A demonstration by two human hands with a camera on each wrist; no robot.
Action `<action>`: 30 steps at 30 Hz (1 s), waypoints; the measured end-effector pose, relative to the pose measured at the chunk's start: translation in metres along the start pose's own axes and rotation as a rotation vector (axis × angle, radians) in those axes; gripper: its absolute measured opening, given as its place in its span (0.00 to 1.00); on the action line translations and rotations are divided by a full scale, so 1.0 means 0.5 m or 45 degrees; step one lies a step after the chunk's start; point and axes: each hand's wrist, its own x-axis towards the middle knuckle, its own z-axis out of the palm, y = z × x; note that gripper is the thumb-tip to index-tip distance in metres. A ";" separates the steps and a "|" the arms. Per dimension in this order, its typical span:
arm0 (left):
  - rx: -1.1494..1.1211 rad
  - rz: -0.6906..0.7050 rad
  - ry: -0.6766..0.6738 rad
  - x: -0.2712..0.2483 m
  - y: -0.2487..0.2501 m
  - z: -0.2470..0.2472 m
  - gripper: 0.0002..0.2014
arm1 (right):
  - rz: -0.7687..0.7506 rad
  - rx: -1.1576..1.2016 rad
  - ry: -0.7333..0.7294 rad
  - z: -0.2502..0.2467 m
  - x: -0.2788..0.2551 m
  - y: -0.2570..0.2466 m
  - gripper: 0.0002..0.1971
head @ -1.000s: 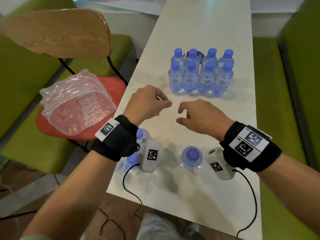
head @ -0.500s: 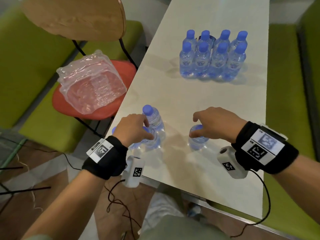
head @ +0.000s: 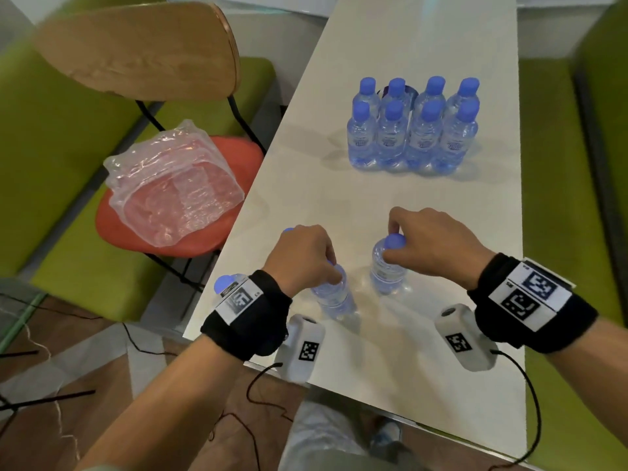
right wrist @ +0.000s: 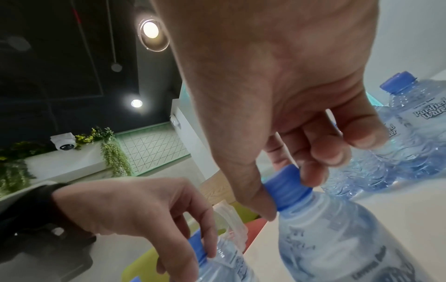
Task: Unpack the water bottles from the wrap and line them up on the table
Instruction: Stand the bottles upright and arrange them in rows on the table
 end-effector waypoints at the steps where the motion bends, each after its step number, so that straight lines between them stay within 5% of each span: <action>1: 0.002 0.012 -0.013 0.011 0.011 -0.002 0.08 | 0.004 0.003 0.015 -0.003 0.009 0.002 0.15; 15: 0.009 0.021 0.151 0.200 0.060 -0.055 0.10 | 0.015 -0.060 0.131 -0.030 0.152 0.025 0.14; 24: -0.011 -0.023 0.221 0.212 0.044 -0.060 0.20 | -0.002 -0.056 0.173 -0.026 0.171 0.030 0.15; 30: 0.040 0.094 0.158 0.216 0.042 -0.066 0.14 | 0.058 -0.046 0.197 -0.020 0.170 0.031 0.17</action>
